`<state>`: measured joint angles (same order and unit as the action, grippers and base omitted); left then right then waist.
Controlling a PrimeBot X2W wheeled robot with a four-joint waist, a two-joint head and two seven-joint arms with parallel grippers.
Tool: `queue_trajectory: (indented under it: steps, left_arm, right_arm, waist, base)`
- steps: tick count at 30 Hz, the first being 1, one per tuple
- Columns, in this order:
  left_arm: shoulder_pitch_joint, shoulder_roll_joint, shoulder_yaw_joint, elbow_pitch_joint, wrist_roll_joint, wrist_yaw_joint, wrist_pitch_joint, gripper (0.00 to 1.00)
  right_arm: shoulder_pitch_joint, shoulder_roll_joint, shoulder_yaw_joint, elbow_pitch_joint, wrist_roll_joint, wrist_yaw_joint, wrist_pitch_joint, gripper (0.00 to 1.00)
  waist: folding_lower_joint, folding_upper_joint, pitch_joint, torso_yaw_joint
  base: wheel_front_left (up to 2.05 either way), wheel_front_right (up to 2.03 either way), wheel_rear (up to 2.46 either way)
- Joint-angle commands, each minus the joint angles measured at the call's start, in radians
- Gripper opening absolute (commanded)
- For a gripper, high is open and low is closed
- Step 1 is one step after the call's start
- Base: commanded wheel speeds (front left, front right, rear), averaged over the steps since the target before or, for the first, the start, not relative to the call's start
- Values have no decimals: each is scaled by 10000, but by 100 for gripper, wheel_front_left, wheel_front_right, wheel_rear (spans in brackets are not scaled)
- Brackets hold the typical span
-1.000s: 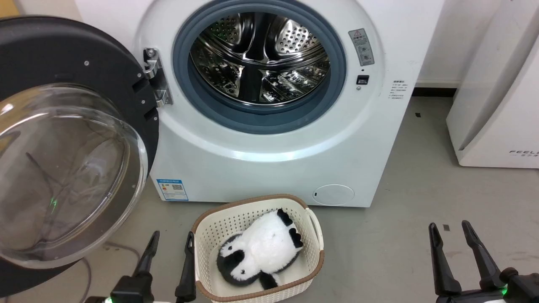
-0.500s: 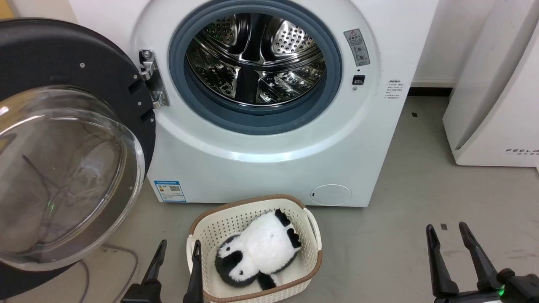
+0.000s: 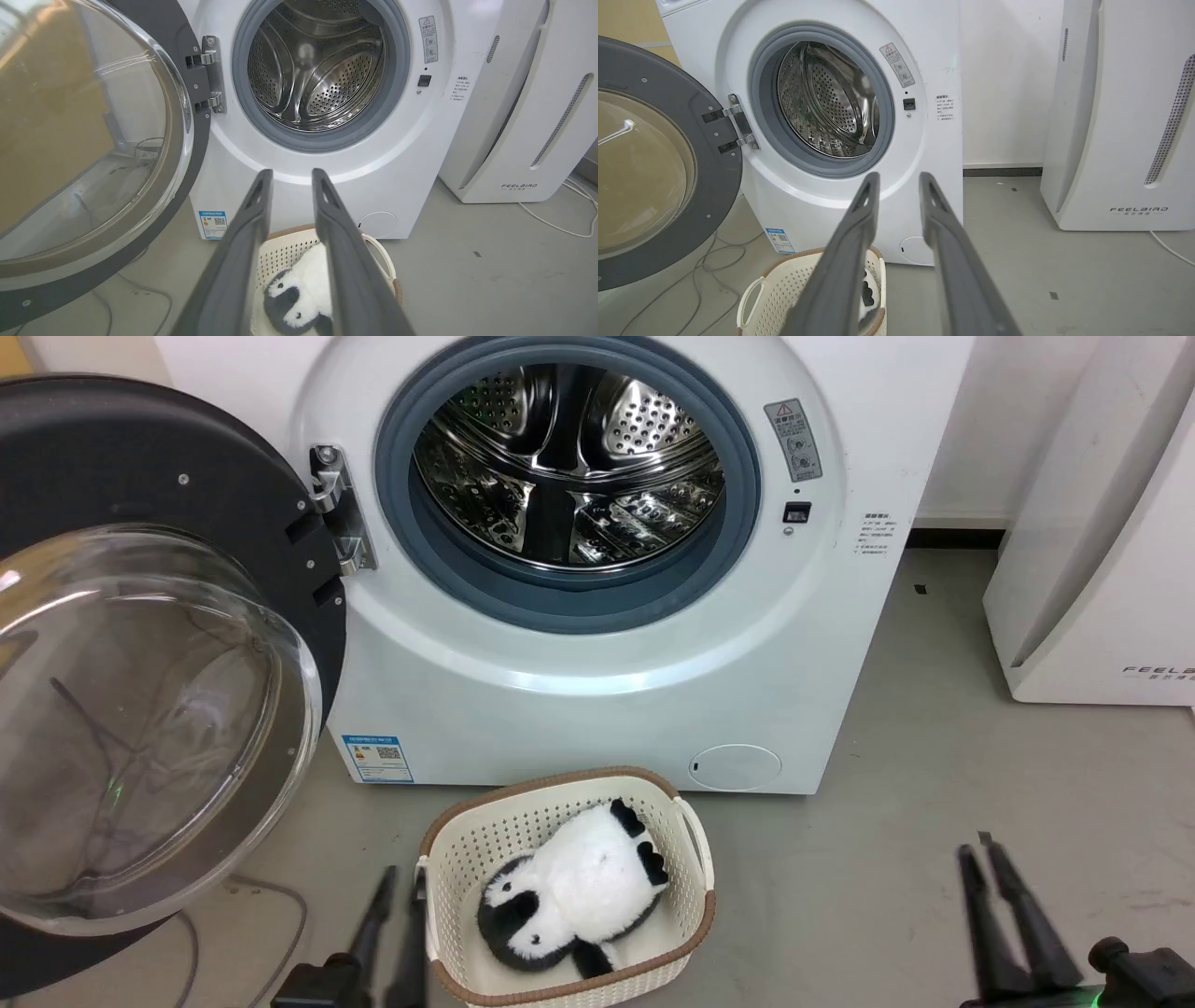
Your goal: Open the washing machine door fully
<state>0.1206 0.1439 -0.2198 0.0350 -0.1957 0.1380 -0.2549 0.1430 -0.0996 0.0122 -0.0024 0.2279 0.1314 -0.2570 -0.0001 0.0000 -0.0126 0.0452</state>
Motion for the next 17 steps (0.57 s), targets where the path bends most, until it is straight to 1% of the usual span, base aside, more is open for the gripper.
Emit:
queue_trajectory:
  steps: [1, 17]
  left_arm:
    - [-1, -1, 2, 0, 1, -1, 2, 0]
    - [-145, -113, 265, -42, 236, -166, 307, 0]
  right_arm:
    - [-1, 0, 0, 0, -2, 0, 2, 0]
    - [-172, 59, -15, 3, -275, -1, 310, 0]
  waist:
    - [1, 0, 0, 0]
    - [1, 0, 15, -54]
  base:
    - [0, 0, 0]
    - [0, 0, 0]
